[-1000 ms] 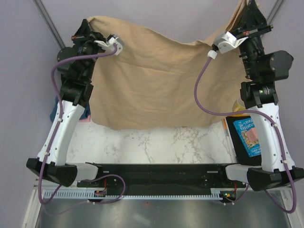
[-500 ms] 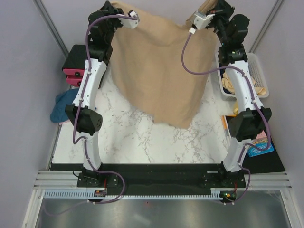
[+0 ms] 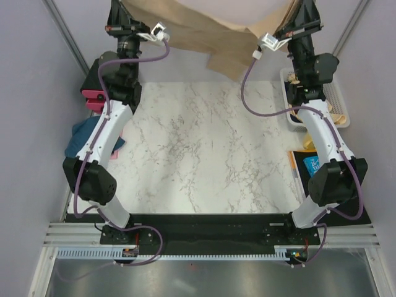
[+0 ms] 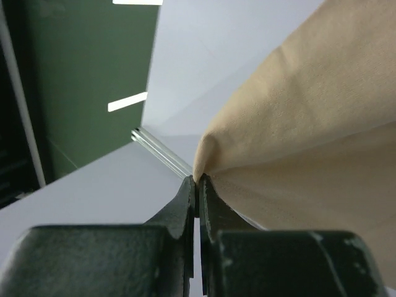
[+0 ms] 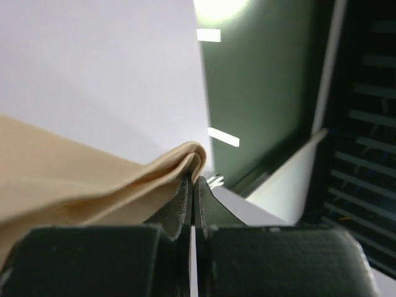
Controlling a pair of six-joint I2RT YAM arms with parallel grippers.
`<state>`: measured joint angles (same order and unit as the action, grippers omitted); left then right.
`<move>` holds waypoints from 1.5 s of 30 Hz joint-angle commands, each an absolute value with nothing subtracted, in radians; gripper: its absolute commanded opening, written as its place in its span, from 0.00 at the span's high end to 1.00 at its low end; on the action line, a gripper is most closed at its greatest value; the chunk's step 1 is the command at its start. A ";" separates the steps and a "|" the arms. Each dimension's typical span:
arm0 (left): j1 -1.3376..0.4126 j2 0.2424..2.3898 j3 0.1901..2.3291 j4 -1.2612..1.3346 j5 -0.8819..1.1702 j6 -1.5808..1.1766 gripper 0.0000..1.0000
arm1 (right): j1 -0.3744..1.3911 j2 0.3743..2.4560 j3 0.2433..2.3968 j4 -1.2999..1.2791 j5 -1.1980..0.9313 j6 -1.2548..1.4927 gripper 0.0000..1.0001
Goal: Fold and stack the t-shirts
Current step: Flatten out the tshirt
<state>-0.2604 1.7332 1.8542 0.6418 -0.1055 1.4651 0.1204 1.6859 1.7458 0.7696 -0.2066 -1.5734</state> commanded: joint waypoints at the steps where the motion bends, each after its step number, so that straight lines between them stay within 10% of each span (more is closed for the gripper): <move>1: -0.258 1.614 1.417 0.778 -0.155 1.424 0.98 | 0.120 1.527 1.324 0.810 -0.248 -1.522 1.00; 10: -0.305 1.379 0.786 0.473 -0.008 1.227 0.98 | 0.121 1.165 0.841 0.162 -0.405 -1.460 1.00; 21: -0.314 1.111 0.738 -0.260 0.297 1.195 0.98 | 0.101 1.164 1.080 -0.979 -0.424 -1.639 1.00; 30: -0.311 1.069 0.657 -0.581 0.363 1.346 0.98 | 0.101 1.193 0.983 -1.285 -0.333 -1.816 1.00; 39: -0.298 1.147 0.918 -0.748 0.446 1.315 0.98 | 0.097 1.256 1.226 -1.053 -0.370 -1.688 1.00; 45: -0.298 1.331 1.565 -0.919 0.474 1.282 0.98 | 0.080 1.373 1.731 -1.003 -0.445 -1.563 1.00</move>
<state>-0.3023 1.2793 1.1889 -0.8291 0.4042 1.3121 0.0944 1.3388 1.4086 -1.0924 -0.3435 -1.6615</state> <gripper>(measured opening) 0.035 0.011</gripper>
